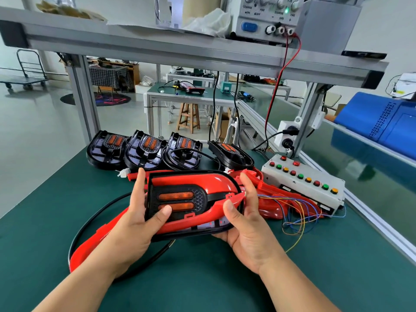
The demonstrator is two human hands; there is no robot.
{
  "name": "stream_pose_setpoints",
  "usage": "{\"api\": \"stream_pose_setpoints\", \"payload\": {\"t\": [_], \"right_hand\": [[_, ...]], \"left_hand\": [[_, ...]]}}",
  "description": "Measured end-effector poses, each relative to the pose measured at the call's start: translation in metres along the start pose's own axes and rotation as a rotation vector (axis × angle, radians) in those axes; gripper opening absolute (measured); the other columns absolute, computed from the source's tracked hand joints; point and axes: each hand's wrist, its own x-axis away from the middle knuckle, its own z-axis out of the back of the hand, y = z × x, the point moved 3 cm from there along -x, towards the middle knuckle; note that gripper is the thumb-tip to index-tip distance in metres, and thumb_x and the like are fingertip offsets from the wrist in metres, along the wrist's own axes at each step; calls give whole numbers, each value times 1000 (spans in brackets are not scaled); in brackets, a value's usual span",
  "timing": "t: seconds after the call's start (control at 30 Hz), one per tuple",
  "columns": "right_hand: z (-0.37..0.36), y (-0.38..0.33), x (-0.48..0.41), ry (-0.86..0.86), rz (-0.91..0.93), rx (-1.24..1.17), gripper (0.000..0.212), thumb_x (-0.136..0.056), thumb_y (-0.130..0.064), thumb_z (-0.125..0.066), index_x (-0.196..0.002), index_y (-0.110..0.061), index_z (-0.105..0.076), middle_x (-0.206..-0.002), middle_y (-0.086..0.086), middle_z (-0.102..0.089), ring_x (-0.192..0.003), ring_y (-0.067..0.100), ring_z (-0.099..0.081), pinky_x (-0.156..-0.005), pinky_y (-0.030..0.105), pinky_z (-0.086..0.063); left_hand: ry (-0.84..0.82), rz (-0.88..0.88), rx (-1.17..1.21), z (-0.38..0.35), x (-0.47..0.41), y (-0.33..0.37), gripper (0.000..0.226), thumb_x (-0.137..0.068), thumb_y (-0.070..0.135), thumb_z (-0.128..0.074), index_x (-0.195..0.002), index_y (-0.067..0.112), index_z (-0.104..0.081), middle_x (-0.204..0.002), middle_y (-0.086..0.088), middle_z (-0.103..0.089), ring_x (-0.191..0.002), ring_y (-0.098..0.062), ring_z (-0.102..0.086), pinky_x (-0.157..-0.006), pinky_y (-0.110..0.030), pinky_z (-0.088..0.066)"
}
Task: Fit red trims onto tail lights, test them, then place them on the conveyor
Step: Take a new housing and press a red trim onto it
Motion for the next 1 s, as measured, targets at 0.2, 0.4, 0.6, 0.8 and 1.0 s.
{"api": "stream_pose_setpoints", "payload": {"t": [0.2,0.4,0.6,0.8,1.0], "right_hand": [[4,3,-2,46,-33,31,8,-81,-24,-66,-86,-28,-63,-99,16,-60,-80,28,-64,-77,46,-56],[3,4,-3,134,11,56,17,-72,-30,-73,-66,-23,-59,-79,8,-57,-70,23,-58,-70,45,-55],[8,5,-4,189,26,87,20,-69,-32,-77,-71,-25,-59,-92,3,-63,-80,21,-64,-64,41,-56],[13,5,-5,245,26,41,43,-63,-30,-82,-96,-38,-56,-103,-2,-74,-91,23,-72,-68,43,-58],[5,0,1,16,-123,46,61,-77,-15,-77,-132,-13,-52,-124,19,-66,-109,33,-67,-80,39,-58]], "left_hand": [[131,85,125,-5,-5,-7,66,-101,15,-50,-118,76,-33,-136,8,-57,-127,-9,-54,-109,-34,-38],[67,52,339,-12,-4,1,48,-101,11,-41,-122,50,-62,-124,0,-69,-111,-21,-67,-91,-38,-57],[-60,-34,226,-12,5,3,56,-73,34,-81,-125,39,-64,-140,-9,-54,-128,-24,-55,-111,-47,-40],[-70,-87,150,-13,4,3,63,-61,40,-82,-122,39,-65,-144,-2,-45,-129,-19,-53,-113,-44,-37],[-92,-111,314,-7,0,4,80,-66,15,-86,-130,50,-52,-132,3,-62,-121,-21,-61,-91,-25,-53]]}}
